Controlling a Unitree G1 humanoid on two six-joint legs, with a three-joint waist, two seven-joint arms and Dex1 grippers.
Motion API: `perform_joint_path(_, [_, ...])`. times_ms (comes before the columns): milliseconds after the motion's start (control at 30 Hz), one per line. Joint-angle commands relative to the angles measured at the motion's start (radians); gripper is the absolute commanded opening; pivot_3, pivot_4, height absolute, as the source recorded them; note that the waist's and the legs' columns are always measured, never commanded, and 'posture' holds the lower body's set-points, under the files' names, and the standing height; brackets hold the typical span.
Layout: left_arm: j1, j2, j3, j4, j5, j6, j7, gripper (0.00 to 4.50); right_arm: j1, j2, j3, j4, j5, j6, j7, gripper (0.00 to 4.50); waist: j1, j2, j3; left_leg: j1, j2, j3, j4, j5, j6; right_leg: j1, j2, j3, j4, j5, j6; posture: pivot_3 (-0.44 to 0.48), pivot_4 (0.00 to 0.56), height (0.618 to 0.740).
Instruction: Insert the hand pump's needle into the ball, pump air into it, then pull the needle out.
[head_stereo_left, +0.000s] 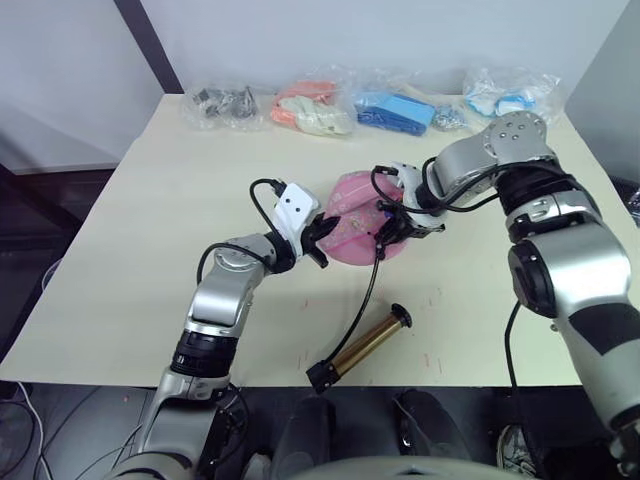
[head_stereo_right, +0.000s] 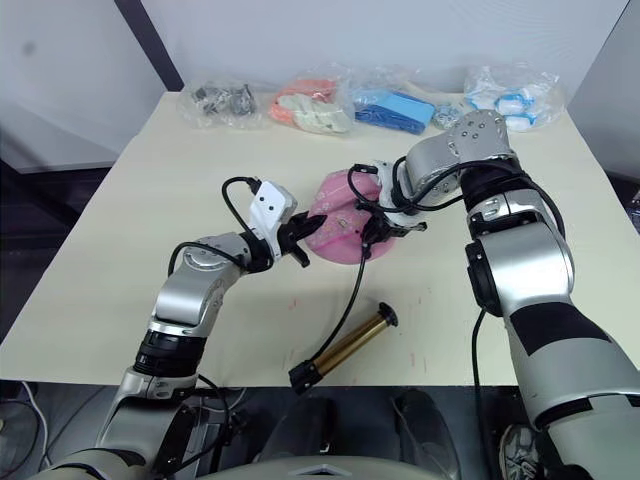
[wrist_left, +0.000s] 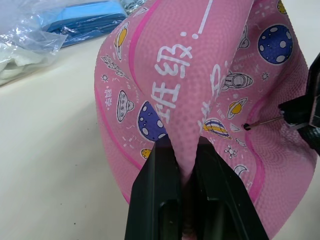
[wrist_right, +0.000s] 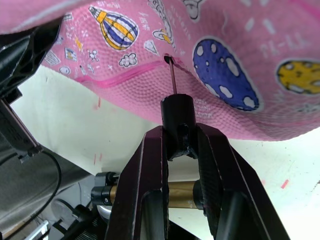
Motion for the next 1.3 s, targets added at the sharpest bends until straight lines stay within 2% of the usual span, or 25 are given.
perform_joint_path(33, [0.031,-0.029,-0.092,-0.048,-0.047,0.024,-0.07,0.04,-0.023,0.064,-0.129,-0.032,-0.061,0.002,-0.03,0.3,-0.001,0.0,0.0,0.0,0.001,0.0,0.0,0.0,0.0,0.0,0.001,0.001,0.0,0.0,0.0,0.0,0.15,0.74])
perform_joint_path(167, [0.038,-0.028,-0.102,-0.058,-0.049,0.031,-0.083,0.04,-0.008,0.099,-0.207,-0.054,-0.116,0.004,-0.06,0.3,-0.005,0.0,-0.001,0.002,0.002,0.001,0.0,0.0,0.0,0.001,0.003,0.002,0.0,0.001,-0.001,0.0,0.15,0.74])
perform_joint_path(367, [0.042,-0.025,-0.106,-0.061,-0.047,0.033,-0.089,0.04,0.044,0.164,-0.285,-0.177,-0.185,0.004,-0.084,0.3,-0.013,0.0,-0.001,0.008,0.003,0.002,-0.002,0.0,0.0,0.006,0.004,0.004,0.0,0.001,-0.001,0.0,0.15,0.74])
perform_joint_path(600, [0.037,-0.015,-0.106,-0.039,-0.041,0.025,-0.094,0.04,0.167,0.196,-0.195,-0.427,-0.149,0.004,-0.042,0.3,-0.023,0.0,-0.002,0.012,0.005,0.002,-0.002,0.0,0.0,0.008,0.006,0.005,0.0,0.001,-0.001,0.0,0.15,0.74])
perform_joint_path(800, [0.033,-0.016,-0.109,-0.031,-0.048,0.035,-0.103,0.04,0.26,0.174,-0.082,-0.606,-0.138,0.004,0.006,0.3,-0.024,0.0,-0.002,0.012,0.005,0.002,-0.002,0.0,0.0,0.008,0.008,0.006,-0.001,0.001,-0.001,0.0,0.15,0.74])
perform_joint_path(1300, [0.033,-0.015,-0.126,-0.013,-0.061,0.028,-0.144,0.04,0.246,0.24,-0.151,-0.535,-0.275,0.004,0.052,0.3,-0.024,0.0,-0.007,0.013,0.006,0.003,-0.003,0.0,0.0,0.008,0.009,0.006,-0.001,0.001,-0.001,0.0,0.15,0.74])
